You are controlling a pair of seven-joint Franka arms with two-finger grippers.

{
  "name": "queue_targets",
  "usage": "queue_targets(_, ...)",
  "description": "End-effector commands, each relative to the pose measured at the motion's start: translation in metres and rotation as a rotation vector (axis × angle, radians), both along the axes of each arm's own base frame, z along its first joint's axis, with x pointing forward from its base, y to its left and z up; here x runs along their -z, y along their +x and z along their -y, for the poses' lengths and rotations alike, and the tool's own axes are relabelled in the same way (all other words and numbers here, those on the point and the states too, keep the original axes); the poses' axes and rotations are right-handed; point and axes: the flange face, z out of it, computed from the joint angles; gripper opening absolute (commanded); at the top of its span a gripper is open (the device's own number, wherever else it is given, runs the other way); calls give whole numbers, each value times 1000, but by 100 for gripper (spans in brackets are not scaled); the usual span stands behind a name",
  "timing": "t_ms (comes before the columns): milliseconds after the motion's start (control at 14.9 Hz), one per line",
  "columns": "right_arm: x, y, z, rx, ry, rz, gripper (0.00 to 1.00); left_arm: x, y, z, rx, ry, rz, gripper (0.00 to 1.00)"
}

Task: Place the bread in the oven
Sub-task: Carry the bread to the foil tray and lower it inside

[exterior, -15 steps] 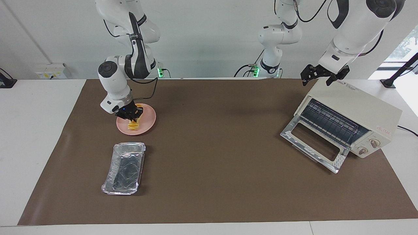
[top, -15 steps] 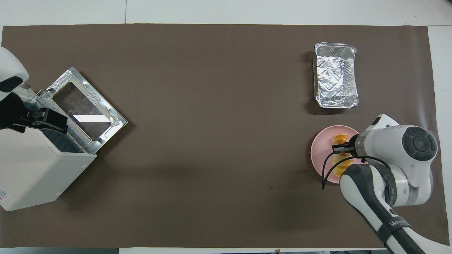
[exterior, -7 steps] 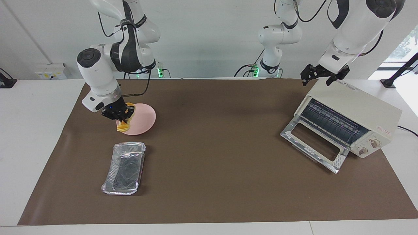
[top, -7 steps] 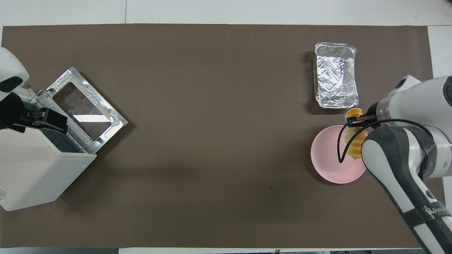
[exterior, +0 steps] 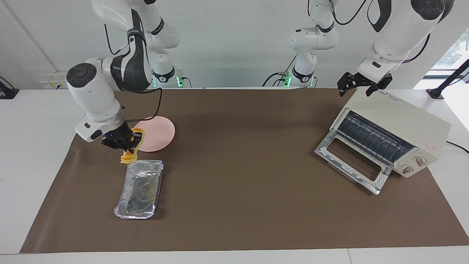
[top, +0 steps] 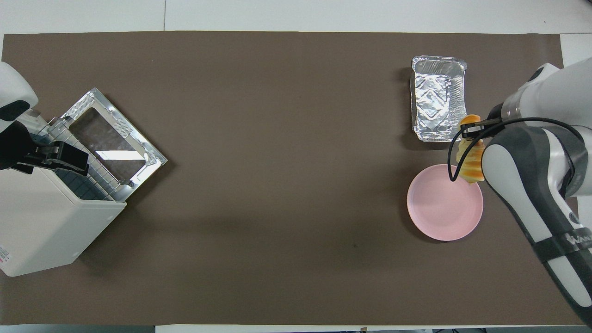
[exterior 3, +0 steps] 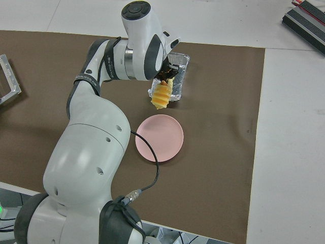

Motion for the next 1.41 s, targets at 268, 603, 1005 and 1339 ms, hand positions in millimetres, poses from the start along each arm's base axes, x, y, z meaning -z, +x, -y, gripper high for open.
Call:
queue_targets(268, 65, 84, 10, -10, 8, -47, 0, -3, -9, -3, 1, -14, 0, 100)
queue_targets(603, 100, 96, 6, -6, 6, -23, 0, -3, -9, -3, 1, -14, 0, 100)
queue_targets(1005, 112, 101, 0, -5, 6, -3, 0, -3, -9, -3, 1, -14, 0, 100)
queue_targets(1339, 108, 102, -7, 53, 13, 20, 0, -3, -9, -3, 1, -14, 0, 100)
